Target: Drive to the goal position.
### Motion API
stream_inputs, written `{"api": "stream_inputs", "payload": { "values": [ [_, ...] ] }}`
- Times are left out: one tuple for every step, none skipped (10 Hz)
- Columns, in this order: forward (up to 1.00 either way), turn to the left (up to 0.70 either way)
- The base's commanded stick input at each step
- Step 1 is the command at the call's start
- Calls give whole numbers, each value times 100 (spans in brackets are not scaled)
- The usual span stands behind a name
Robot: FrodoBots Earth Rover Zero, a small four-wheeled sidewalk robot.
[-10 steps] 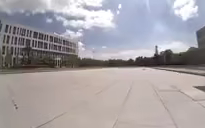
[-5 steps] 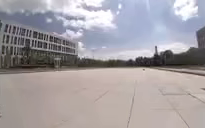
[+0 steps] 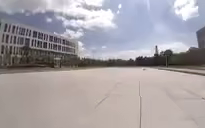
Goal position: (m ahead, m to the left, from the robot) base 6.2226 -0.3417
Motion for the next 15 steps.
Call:
{"api": "stream_inputs", "payload": {
  "values": [
    [70,0],
    [70,0],
    [70,0],
    [70,0],
    [70,0],
    [70,0],
    [70,0],
    [70,0],
    [70,0],
    [70,0],
    [70,0],
    [70,0],
    [70,0],
    [70,0],
    [70,0]
  ]
}}
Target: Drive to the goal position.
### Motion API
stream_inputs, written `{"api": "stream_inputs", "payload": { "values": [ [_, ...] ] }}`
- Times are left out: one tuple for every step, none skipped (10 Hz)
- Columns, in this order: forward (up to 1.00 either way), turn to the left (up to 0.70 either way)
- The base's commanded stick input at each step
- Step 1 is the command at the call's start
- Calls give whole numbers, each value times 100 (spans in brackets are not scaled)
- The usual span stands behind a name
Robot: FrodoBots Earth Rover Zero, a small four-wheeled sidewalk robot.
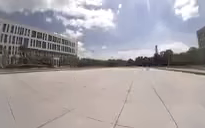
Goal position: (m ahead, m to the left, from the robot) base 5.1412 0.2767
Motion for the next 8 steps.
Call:
{"api": "stream_inputs", "payload": {
  "values": [
    [70,0],
    [70,0],
    [70,0],
    [70,0],
    [70,0],
    [70,0],
    [70,0],
    [70,0]
  ]
}}
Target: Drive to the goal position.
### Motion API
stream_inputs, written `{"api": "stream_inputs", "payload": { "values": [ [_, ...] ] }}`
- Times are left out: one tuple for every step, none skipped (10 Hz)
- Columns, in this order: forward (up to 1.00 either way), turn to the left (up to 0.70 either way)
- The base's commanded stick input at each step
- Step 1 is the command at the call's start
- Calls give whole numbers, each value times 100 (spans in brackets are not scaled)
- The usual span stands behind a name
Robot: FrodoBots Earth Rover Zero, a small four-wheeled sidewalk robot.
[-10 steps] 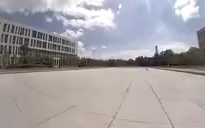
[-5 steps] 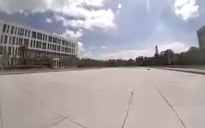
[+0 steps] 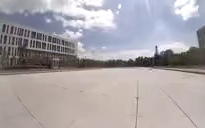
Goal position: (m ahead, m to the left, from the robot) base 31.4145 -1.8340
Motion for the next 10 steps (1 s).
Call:
{"api": "stream_inputs", "payload": {
  "values": [
    [70,0],
    [70,0],
    [70,0],
    [70,0],
    [70,0],
    [70,0],
    [70,0],
    [70,0],
    [70,0],
    [70,0]
  ]
}}
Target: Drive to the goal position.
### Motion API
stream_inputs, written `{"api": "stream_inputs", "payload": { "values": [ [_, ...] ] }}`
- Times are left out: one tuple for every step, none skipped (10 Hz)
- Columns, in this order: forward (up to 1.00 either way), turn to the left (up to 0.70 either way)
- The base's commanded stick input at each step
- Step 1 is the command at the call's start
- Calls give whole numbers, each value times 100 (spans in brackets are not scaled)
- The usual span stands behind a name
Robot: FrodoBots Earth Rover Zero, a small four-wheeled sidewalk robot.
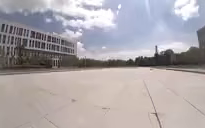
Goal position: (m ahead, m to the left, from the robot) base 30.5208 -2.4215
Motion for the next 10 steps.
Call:
{"api": "stream_inputs", "payload": {
  "values": [
    [70,0],
    [70,0],
    [70,0],
    [70,0],
    [70,0],
    [70,0],
    [70,0],
    [70,0],
    [70,0],
    [70,0]
  ]
}}
